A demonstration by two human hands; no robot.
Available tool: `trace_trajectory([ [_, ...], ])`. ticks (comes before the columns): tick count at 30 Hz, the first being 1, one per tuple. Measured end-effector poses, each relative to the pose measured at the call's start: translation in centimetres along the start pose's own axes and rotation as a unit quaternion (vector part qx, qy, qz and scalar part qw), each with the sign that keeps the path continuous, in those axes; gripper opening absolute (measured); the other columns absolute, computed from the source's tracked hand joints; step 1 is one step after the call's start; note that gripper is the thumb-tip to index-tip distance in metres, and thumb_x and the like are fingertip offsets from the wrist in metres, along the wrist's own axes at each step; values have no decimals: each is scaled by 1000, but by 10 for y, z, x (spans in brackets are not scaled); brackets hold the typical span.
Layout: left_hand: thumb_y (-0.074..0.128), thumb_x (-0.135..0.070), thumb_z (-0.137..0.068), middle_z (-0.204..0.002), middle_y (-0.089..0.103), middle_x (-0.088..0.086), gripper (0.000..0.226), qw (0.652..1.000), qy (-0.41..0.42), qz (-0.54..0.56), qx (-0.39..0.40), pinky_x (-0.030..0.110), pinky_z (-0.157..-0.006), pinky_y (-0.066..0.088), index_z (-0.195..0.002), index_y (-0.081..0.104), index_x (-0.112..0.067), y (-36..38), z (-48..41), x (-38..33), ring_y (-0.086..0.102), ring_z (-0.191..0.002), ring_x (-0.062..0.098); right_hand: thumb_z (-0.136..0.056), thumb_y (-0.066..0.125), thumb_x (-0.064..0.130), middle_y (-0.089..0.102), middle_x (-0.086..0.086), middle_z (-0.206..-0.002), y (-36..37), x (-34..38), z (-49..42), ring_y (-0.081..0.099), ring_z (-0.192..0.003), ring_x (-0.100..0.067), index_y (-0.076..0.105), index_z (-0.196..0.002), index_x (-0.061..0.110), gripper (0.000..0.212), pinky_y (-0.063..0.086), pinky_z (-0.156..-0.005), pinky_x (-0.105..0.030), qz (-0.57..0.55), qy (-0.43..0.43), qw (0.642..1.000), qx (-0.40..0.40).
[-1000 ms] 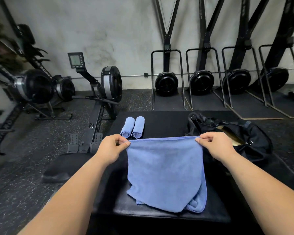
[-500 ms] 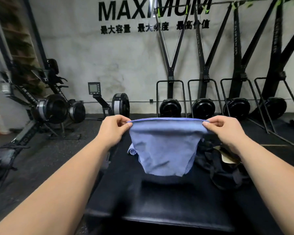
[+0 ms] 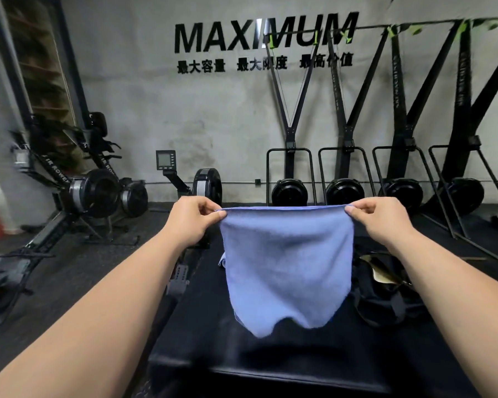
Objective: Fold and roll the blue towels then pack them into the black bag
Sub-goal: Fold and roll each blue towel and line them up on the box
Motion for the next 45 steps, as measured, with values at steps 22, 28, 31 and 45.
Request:
trace_trajectory([
  [22, 93, -52, -67, -75, 63, -5, 47, 925, -82, 347, 130, 22, -63, 37, -95, 81, -15, -15, 12, 3, 46, -64, 8, -48, 100, 53, 58, -1, -75, -10, 5, 19, 45, -64, -9, 81, -91, 9, 64, 35, -57, -21, -308, 64, 931, 185],
  [28, 92, -43, -71, -77, 62, -5, 53, 885, -113, 417, 174, 21, -62, 36, -109, 76, -10, -5, 9, 2, 43, -62, 7, -92, 70, 20, 55, 4, -66, -1, 9, 19, 40, -62, -13, 74, -75, 17, 18, 35, -66, -30, -377, 105, 896, 212],
  [31, 88, -36, -83, -70, 66, -7, 24, 960, -158, 199, 122, 17, -53, 40, -92, 81, -14, 13, 21, 29, 49, -59, 7, -94, 75, 19, 62, 3, -69, 17, -20, 33, 44, -62, -11, 81, -90, 12, 10, 35, -59, -24, -222, 127, 943, 215],
  [45, 66, -12, -94, -69, 77, 5, 19, 941, -303, 126, 87, 35, -68, 59, -79, 70, -1, 168, 86, 119, 63, -51, 20, -100, 64, 20, 77, 0, -70, 134, -149, 93, 71, -54, -20, 70, -92, 14, 11, 59, -71, -35, -67, 252, 959, 111],
])
Point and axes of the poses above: each hand's wrist, its own z-axis away from the middle knuckle, its own y-axis out of the palm, x = y × z, the point moved 6 cm from there along -z, towards the middle knuckle
